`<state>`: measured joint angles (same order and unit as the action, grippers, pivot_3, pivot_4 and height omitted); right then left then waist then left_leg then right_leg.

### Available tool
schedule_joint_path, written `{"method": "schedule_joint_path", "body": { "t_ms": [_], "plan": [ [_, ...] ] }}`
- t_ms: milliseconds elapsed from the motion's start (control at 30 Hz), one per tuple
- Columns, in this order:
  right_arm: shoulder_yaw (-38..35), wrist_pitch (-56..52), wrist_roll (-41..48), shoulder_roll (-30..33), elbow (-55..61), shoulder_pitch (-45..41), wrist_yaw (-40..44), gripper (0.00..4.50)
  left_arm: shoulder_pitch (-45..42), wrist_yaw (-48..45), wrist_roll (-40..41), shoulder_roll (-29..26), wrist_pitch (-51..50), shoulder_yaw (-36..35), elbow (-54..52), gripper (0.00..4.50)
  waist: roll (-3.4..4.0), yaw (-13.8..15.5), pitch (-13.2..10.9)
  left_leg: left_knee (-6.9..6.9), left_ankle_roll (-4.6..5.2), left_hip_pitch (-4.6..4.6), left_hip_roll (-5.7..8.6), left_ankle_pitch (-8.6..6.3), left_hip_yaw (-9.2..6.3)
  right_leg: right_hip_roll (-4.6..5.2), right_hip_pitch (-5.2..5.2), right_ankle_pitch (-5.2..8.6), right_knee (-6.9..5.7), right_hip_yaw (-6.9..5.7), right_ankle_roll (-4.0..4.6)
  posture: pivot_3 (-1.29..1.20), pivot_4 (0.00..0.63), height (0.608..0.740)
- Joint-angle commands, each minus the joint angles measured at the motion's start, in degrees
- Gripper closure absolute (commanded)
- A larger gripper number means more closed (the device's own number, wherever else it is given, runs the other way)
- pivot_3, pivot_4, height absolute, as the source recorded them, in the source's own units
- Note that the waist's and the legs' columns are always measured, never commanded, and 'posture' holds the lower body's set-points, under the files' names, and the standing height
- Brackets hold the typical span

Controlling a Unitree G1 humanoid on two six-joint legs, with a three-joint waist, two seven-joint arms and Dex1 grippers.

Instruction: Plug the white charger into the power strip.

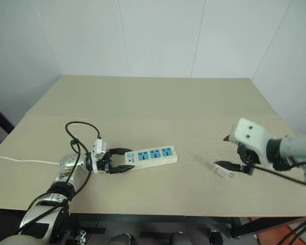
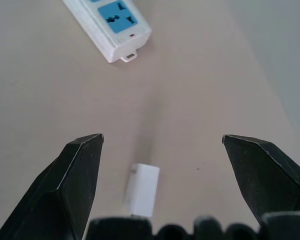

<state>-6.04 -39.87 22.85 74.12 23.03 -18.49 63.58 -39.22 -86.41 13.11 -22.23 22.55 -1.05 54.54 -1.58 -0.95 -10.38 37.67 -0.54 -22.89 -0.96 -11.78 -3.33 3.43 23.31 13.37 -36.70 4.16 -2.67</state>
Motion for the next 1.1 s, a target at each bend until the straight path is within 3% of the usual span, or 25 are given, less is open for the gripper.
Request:
{"method": "schedule_joint_path", "body": {
  "t_ms": [33, 167, 400, 1100],
  "plan": [
    [10.5, -7.5, -2.6, 1.5, -1.6, -10.4, 3.8, 0.00, 1.0, -2.6, -1.2, 0.0, -0.1, 2.3, -2.5, 1.28, 0.00, -0.1, 0.0, 0.03, 0.00, -0.03, 0.01, 0.00, 0.03, 0.01, 0.04, -0.01, 0.00, 0.01, -0.02, 0.00, 0.150, 0.740],
    [23.3, -11.2, -8.6, 0.1, -2.3, -20.2, 8.1, 0.00, 2.5, -2.9, -1.3, 0.6, -0.6, 3.6, -5.0, 1.28, 0.01, 0.1, 0.0, 0.08, 0.00, -0.11, 0.03, 0.00, 0.03, 0.05, 0.09, -0.04, 0.00, 0.01, -0.07, 0.00, 0.150, 0.740],
    [35.4, -16.8, -18.4, -6.0, -8.4, -27.8, 6.8, 0.00, 4.7, -1.3, -0.6, 1.6, -1.8, 4.1, -8.7, 1.28, 0.03, 0.3, 0.0, 0.18, -0.01, -0.67, 0.08, 0.01, 0.05, 0.08, 0.72, -0.13, -0.11, 0.06, -0.10, 0.00, 0.150, 0.740],
    [41.3, -24.0, -26.2, -14.3, -22.8, -31.9, 5.5, 0.00, 9.3, 1.6, -0.8, 1.0, -4.4, 4.9, -15.0, 1.28, 0.11, 0.2, 0.0, 0.18, -0.01, -0.67, 0.09, 0.01, 0.06, 0.07, 0.77, -0.30, -0.17, 0.06, 0.19, 0.00, 0.150, 0.740]
  ]
}}
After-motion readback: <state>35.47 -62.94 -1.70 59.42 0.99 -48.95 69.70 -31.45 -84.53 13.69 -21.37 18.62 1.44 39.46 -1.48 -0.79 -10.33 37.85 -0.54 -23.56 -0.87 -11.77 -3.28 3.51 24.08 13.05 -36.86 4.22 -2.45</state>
